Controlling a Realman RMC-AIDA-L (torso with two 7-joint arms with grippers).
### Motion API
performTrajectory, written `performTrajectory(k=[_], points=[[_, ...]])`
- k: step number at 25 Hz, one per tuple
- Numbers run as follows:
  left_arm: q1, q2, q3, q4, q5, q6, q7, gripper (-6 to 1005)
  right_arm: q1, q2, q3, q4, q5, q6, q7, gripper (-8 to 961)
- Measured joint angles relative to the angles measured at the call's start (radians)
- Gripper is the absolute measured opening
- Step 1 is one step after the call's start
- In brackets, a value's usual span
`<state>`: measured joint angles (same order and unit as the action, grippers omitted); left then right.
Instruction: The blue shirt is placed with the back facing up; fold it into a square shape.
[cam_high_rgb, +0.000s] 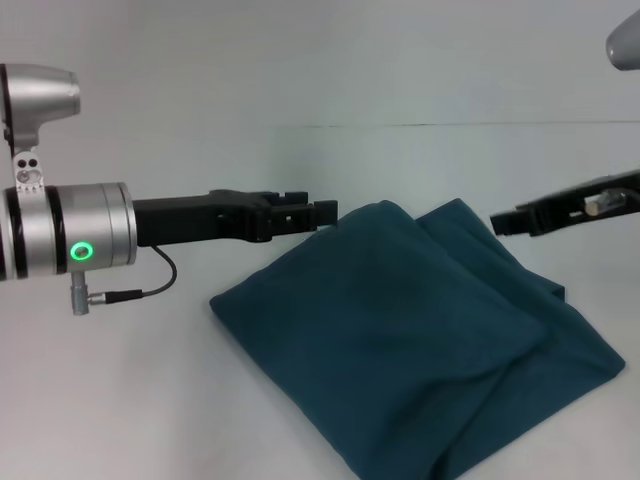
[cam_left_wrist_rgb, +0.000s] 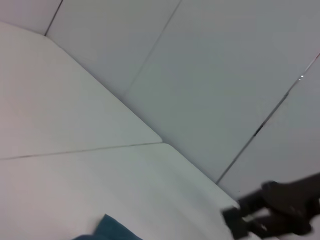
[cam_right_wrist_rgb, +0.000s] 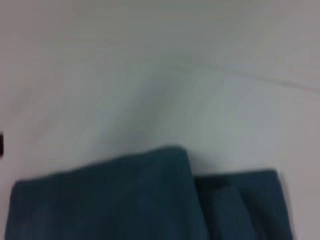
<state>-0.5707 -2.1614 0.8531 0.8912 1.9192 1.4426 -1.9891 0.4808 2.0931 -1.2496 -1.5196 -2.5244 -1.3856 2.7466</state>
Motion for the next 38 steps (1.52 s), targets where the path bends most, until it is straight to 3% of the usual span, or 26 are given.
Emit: performTrajectory(k=[6, 11, 20, 26, 38], points=[[-0.004, 0.000, 0.001, 0.000, -0.002, -0.028, 0.019, 590, 0.029, 0.001, 0.032, -0.093, -0.039, -0.238, 0.078, 360], [-0.004, 0.000, -0.002, 0.000, -0.002, -0.038, 0.041, 590, 0.033, 0.001, 0.057, -0.138, -0.092, -0.344, 0.117, 361], [-0.001, -0.001, -0.003, -0.012, -0.003, -0.041, 0.067, 589, -0.010, 0.004, 0.006, -0.054, -0.122, -0.213, 0.098, 361], [0.007, 0.000, -0.013, -0.013, -0.015, -0.037, 0.066, 590, -0.020, 0.004, -0.016, 0.039, -0.122, -0.153, 0.080, 484], [0.005, 0.002, -0.014, -0.012, -0.016, -0.049, 0.066, 587, -0.027, 0.004, -0.047, 0.108, -0.049, -0.099, 0.066, 523]])
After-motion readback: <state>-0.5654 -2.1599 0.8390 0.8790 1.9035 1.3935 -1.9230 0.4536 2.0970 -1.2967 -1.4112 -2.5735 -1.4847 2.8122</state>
